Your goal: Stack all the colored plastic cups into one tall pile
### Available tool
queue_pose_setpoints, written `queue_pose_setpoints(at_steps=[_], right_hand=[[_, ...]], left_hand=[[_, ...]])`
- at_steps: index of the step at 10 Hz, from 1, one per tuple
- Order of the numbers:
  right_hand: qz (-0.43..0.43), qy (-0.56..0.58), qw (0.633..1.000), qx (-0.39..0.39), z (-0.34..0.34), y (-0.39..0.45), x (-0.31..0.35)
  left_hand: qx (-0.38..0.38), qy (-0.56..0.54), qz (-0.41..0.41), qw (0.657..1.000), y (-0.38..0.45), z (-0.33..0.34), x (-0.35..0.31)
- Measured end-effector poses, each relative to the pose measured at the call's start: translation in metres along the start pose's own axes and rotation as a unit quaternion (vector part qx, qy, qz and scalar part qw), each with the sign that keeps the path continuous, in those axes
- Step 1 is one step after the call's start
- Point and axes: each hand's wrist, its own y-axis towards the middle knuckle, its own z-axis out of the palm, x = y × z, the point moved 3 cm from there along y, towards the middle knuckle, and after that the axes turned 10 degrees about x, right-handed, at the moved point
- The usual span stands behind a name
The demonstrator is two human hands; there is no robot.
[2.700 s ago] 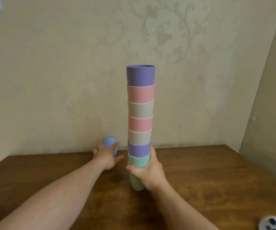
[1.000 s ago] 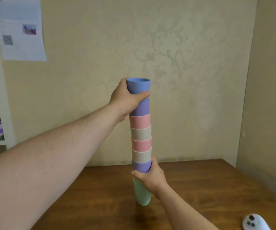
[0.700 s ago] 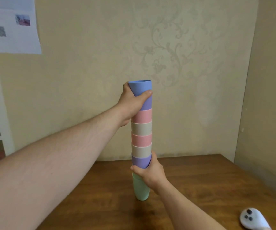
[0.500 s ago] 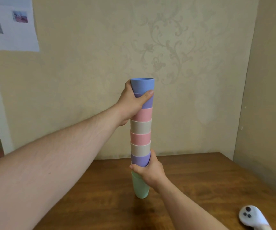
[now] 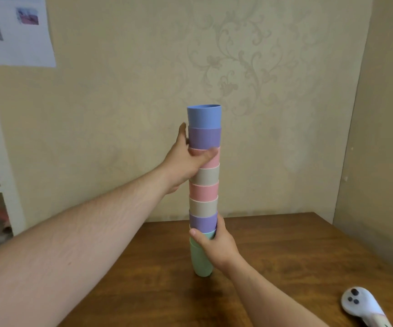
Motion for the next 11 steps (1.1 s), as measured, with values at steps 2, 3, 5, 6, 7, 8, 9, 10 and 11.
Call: queue_pose_setpoints(at_steps=[2,3,5,6,7,8,9,10,11], right_hand=[[0.047,-0.112,0.992,0.034,0.005,-0.02,-0.056],[0.063,-0.115,0.99,0.054,0.004,-0.012,-0.052],[0.081,-0.18,0.98,0.037,-0.001,0.028,-0.048],[0.088,-0.196,0.976,0.029,-0.002,0.053,-0.053],[0.087,-0.207,0.974,0.026,-0.003,0.075,-0.058],[0.081,-0.225,0.97,0.03,-0.003,0.093,-0.065],[0.064,-0.267,0.96,0.044,0.001,0.101,-0.079],[0.055,-0.305,0.95,0.044,0.003,0.099,-0.086],[0.053,-0.311,0.947,0.066,0.003,0.097,-0.088]], left_hand=[[0.124,0.076,-0.173,0.974,-0.08,0.017,0.13],[0.124,0.079,-0.227,0.963,-0.1,0.032,0.17],[0.031,0.095,-0.25,0.963,-0.083,0.035,0.218],[0.017,0.12,-0.251,0.96,-0.072,0.032,0.237],[0.0,0.12,-0.241,0.963,-0.058,0.028,0.256],[-0.007,0.141,-0.227,0.964,-0.047,0.026,0.266],[-0.01,0.159,-0.206,0.965,-0.042,0.027,0.276],[-0.012,0.167,-0.214,0.962,-0.049,0.03,0.287],[-0.021,0.147,-0.244,0.958,-0.059,0.034,0.299]])
